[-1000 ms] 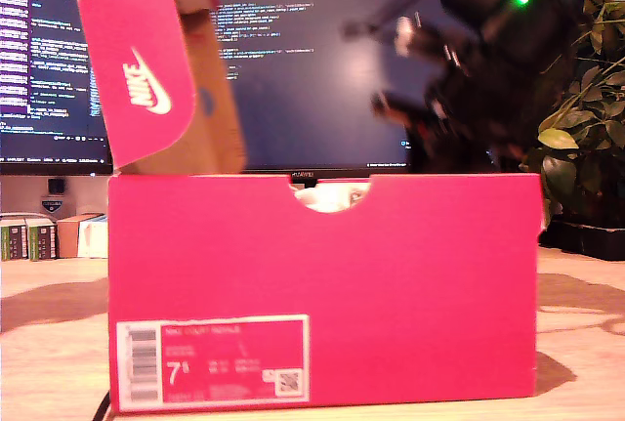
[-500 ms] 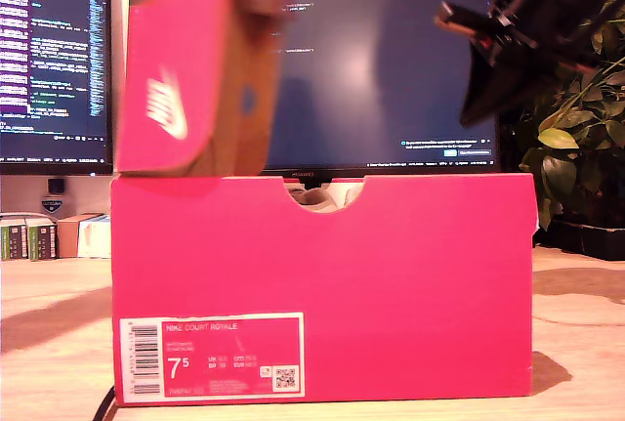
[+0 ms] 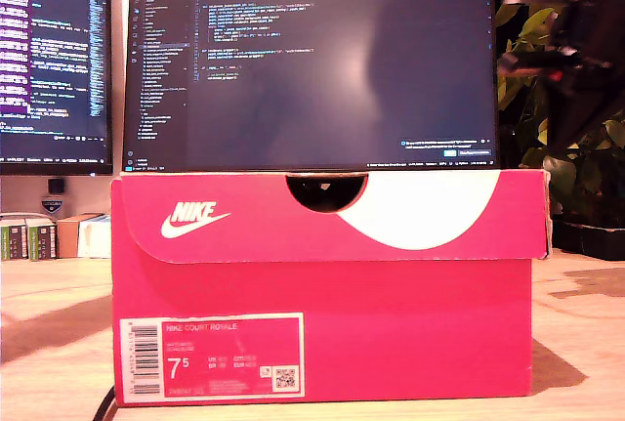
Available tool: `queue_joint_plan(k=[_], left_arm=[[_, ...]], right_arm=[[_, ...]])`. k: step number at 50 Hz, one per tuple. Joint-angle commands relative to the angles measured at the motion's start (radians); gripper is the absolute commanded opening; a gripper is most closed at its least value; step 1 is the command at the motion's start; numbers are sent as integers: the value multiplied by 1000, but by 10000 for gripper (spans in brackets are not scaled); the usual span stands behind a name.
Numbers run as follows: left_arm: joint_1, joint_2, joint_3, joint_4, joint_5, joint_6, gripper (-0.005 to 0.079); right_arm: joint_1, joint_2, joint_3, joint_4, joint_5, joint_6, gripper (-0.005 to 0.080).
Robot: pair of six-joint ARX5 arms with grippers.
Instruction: Close the red shoebox by pushing the lid with your left arm and holding the box in place with your right arm
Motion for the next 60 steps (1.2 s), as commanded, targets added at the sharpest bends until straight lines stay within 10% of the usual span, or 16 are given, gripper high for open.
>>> queue_joint_plan(k=[1,19,60], left_arm=[[1,8,-19,-25,-41,37,-19],[23,8,-19,-45,-77,63,-19],[53,8,-19,-44,-77,73,-19]], right_arm=[[25,-34,-3,4,-87,17,-12],[125,-12,-3,12,-289,81,-12],[167,127,20,105,-203,77,-13]])
